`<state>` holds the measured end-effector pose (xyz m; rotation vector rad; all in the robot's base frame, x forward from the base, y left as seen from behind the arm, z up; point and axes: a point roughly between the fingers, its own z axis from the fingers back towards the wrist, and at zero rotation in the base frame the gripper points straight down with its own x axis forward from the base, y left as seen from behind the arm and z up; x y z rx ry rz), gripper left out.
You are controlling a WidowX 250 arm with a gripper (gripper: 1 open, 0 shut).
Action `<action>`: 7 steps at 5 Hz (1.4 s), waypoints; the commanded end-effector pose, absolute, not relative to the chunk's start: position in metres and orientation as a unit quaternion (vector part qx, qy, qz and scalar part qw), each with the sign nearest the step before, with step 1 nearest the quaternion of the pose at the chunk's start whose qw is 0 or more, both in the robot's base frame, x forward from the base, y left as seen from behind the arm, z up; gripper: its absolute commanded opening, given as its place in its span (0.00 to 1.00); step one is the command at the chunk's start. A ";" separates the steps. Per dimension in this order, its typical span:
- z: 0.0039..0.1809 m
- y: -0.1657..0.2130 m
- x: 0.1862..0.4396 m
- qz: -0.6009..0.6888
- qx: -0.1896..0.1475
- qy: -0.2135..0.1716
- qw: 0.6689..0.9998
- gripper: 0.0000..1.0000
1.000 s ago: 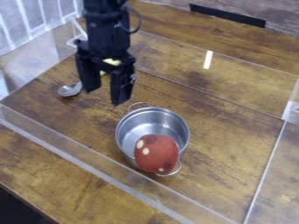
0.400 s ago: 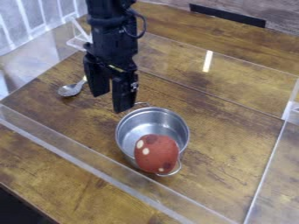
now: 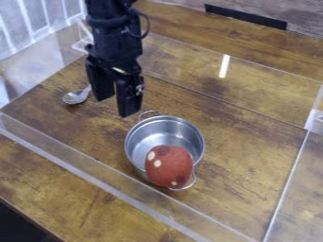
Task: Put the mushroom in the silver pot
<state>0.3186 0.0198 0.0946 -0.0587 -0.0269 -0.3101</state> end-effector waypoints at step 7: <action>0.142 0.052 0.359 -0.204 -0.012 -0.096 0.974 1.00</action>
